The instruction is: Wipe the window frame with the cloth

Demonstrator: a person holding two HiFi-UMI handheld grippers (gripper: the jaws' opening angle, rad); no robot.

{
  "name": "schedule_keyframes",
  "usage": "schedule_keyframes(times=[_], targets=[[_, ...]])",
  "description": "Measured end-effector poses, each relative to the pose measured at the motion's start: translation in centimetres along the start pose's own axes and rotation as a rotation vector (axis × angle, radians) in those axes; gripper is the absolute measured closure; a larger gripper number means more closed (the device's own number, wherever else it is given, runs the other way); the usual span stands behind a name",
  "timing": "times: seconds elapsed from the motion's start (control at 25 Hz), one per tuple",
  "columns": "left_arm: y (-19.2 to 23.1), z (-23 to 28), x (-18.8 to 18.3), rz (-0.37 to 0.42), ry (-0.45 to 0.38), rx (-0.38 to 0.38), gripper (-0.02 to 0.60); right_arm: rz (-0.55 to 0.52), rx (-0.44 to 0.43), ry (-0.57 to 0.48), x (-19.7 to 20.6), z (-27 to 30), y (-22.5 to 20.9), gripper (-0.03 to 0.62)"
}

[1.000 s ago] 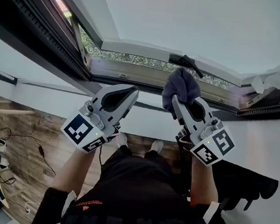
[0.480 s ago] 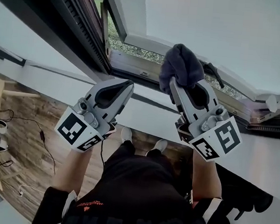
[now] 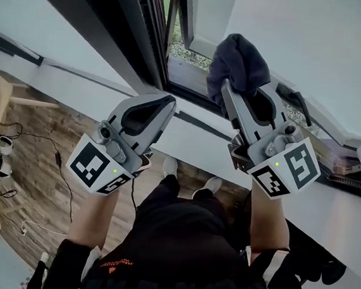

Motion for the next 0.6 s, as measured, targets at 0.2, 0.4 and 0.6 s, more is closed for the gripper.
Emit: schedule_keyframes(times=[0.2, 0.4, 0.6], targets=[[1.3, -0.8, -0.2, 0.005, -0.008, -0.022, 0.561, -0.003, -0.024, 0.006, 0.7, 2.3, 0.1, 0.533], [2.7, -2.2, -0.2, -0.005, -0.012, -0.054, 0.561, -0.005, -0.042, 0.018, 1.7, 4.5, 0.7, 0.533], [3.2, -2.8, 0.4, -0.011, -0.011, -0.079, 0.561, -0.007, -0.049, 0.027, 2.6, 5.5, 0.6, 0.533]])
Point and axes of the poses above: the fingertips, and each gripper's own axes: z forward along the fingers, y to its left, x out of its underside, the point moved 9 cm from there along -z, backward along the fingers, and after that the axes turned 11 degrees about -y, right-handed, at the moved point
